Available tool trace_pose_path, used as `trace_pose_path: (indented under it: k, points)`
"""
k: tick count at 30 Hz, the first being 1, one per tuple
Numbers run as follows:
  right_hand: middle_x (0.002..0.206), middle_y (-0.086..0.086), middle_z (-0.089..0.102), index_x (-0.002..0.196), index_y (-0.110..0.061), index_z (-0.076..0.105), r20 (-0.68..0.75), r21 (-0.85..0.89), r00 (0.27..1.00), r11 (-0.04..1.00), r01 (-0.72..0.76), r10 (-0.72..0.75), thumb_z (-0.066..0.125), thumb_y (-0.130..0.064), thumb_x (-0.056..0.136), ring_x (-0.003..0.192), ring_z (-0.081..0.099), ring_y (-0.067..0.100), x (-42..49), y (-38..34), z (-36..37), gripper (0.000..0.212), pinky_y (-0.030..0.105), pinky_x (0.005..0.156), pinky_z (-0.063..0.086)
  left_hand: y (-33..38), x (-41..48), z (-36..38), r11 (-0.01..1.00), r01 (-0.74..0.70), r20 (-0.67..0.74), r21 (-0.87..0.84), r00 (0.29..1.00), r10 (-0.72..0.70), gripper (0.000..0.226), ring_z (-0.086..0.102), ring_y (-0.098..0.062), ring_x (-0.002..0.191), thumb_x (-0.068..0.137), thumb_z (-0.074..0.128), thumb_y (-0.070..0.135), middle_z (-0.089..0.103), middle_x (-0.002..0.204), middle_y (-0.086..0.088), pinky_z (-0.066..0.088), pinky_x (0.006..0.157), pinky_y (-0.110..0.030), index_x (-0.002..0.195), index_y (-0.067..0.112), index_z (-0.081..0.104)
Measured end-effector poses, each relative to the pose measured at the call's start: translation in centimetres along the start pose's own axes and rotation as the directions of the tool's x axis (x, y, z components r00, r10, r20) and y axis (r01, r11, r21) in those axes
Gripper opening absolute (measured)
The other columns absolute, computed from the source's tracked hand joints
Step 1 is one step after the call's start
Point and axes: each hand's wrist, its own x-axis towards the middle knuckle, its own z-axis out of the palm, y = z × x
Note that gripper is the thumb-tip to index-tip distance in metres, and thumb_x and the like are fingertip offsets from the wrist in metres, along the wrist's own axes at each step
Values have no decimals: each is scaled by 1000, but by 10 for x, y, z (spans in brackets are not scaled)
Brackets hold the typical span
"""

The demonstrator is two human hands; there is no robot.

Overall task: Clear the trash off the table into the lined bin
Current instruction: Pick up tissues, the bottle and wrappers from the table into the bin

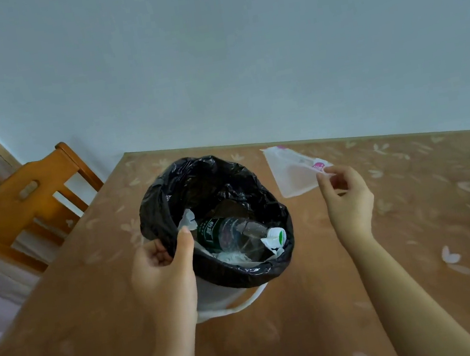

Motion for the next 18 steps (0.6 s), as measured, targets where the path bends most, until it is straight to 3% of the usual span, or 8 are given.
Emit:
trace_pose_path:
  k: [6,11,14,18]
  points:
    - [74,-7,60,85,-32,60,54,100,998,994,38,-44,62,-19,82,63,52,-5,-43,-62,-47,14,4,57,39,12,-26,-34,1000,11,40,3,999,-11,40,32,-3,40,74,65,38,37,40,15,26,51,-30,44,32,39]
    - [69,-13,60,81,-35,61,235,55,969,996,66,-77,65,-17,78,64,53,-1,-100,-92,-68,18,9,61,41,19,-45,-63,997,75,68,-2,995,-75,42,35,-13,52,71,66,41,35,54,3,26,53,-33,50,26,34]
    - [74,-17,62,88,-25,65,344,-17,934,993,113,-100,66,-15,78,68,55,-7,-121,-103,-66,15,4,62,39,23,-54,-76,997,80,95,-15,992,-78,39,40,-15,54,69,66,42,40,56,1,30,53,-33,50,26,36]
    - [80,-14,64,102,-19,66,495,-52,859,982,179,-130,64,-13,81,73,56,-14,-135,-119,-60,22,-3,65,37,27,-62,-93,997,56,141,-57,989,-47,37,33,-6,45,72,67,36,36,46,12,28,50,-27,49,29,39]
